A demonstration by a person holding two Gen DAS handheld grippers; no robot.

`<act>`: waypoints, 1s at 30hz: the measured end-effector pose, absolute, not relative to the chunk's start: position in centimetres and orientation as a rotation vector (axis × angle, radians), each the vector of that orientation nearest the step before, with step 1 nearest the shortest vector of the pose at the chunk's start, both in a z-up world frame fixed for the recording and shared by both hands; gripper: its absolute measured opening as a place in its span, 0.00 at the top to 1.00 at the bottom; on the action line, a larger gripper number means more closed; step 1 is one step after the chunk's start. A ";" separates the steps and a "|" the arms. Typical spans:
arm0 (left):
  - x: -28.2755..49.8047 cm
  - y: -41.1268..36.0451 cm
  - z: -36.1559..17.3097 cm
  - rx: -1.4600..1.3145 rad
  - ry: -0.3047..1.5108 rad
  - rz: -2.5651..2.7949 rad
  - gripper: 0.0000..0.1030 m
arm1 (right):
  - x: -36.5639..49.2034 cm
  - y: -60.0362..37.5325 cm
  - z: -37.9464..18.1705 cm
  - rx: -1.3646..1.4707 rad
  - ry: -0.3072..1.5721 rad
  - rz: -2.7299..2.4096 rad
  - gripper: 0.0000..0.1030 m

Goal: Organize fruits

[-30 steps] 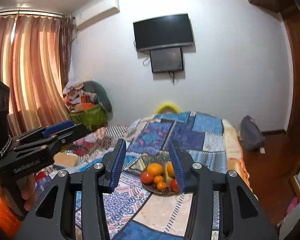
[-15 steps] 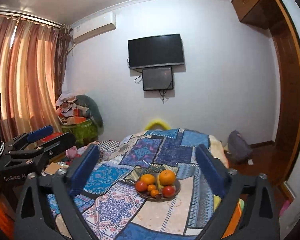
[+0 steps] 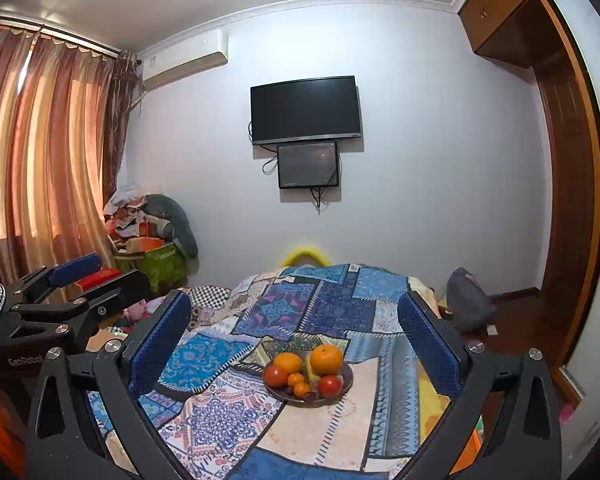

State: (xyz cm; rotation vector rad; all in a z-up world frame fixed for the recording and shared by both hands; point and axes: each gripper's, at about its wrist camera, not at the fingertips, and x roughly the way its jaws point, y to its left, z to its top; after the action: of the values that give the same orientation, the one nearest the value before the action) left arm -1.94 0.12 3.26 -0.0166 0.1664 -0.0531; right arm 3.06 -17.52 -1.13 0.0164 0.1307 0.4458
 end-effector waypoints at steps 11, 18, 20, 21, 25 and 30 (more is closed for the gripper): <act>-1.8 0.2 3.3 -0.028 0.170 -0.049 0.00 | 3.0 -17.8 -0.9 0.023 0.135 0.444 0.00; -1.7 0.1 3.2 -0.033 0.172 -0.049 0.00 | 2.9 -17.8 -0.9 0.023 0.134 0.442 0.00; -1.8 0.1 3.3 -0.028 0.167 -0.045 0.00 | 2.9 -17.8 -0.9 0.023 0.134 0.442 0.00; -1.8 0.0 3.3 -0.025 0.165 -0.043 0.00 | 2.9 -17.8 -0.9 0.024 0.134 0.441 0.00; -1.8 -0.1 3.3 -0.019 0.168 -0.047 0.00 | 2.8 -17.9 -0.8 0.027 0.132 0.440 0.00; -1.8 -0.3 3.2 -0.019 0.170 -0.048 0.00 | 2.8 -17.9 -0.7 0.027 0.132 0.440 0.00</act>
State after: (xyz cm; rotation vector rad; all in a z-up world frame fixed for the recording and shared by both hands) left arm -1.82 -0.27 3.20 -0.0192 0.1699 -0.0477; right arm 2.76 -17.86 -0.71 0.0269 0.1324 0.4403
